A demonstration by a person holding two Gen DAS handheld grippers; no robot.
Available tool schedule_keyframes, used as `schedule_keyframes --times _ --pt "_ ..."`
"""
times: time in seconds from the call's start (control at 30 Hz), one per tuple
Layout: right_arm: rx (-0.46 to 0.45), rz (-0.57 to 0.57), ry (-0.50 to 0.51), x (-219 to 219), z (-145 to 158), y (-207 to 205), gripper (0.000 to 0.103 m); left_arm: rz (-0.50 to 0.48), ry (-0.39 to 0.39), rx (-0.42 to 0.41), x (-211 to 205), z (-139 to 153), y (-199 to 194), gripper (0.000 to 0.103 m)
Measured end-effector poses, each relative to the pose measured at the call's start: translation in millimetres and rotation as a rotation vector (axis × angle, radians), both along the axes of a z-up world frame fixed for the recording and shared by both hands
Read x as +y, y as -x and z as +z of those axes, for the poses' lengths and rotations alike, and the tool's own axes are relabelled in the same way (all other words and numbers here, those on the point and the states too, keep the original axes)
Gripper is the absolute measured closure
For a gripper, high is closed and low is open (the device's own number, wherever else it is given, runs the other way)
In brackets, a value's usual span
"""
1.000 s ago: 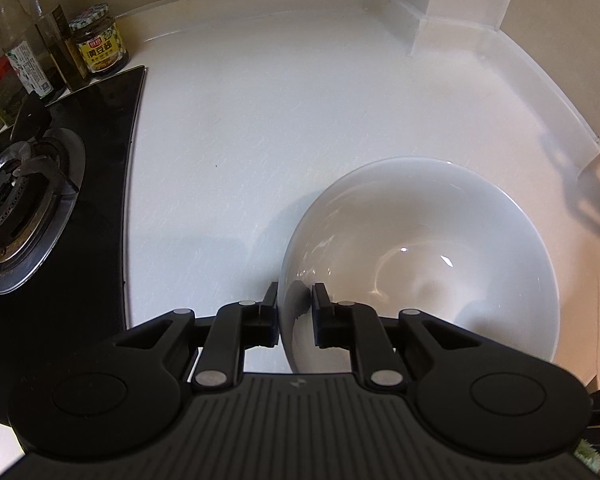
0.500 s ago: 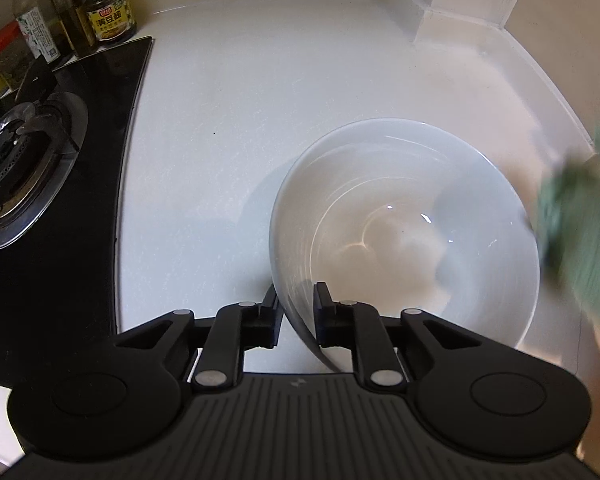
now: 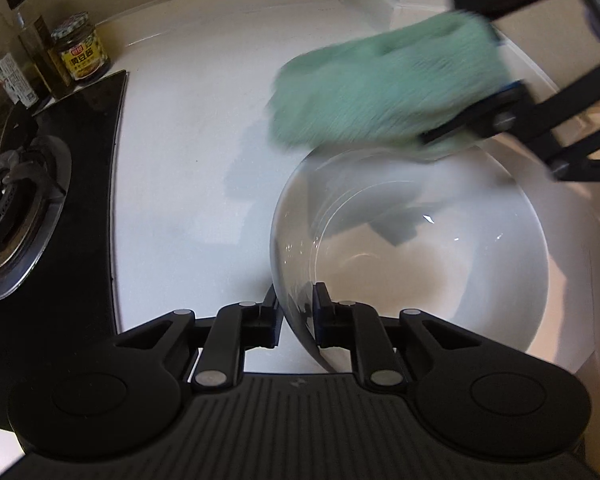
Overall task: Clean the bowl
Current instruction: 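Rub the towel along the bowl's outer wall while left gripper holds the rim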
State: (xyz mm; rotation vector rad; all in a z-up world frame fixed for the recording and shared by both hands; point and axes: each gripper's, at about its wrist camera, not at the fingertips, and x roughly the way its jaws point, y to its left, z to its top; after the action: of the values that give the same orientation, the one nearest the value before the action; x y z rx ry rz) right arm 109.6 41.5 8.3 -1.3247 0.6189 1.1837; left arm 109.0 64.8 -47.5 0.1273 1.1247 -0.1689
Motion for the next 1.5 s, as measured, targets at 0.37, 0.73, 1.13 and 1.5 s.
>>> schedule_keyframes --times 0.37,0.73,1.13,1.5 --pt "0.065 -0.025 0.119 13 -11 -16 0.089 0.014 -0.007 -0.028 -2 -3 5 0.086" --pt "0.241 -0.266 0.088 -47 0 -14 0.088 0.05 0.031 -0.018 4 1 -4 0.087" --pt "0.382 -0.523 -0.144 -109 5 36 0.088 0.062 0.021 -0.018 7 6 -3 0.087" --pt "0.409 -0.623 -0.317 -94 -11 89 0.088 0.064 0.008 -0.018 6 7 -2 0.088"
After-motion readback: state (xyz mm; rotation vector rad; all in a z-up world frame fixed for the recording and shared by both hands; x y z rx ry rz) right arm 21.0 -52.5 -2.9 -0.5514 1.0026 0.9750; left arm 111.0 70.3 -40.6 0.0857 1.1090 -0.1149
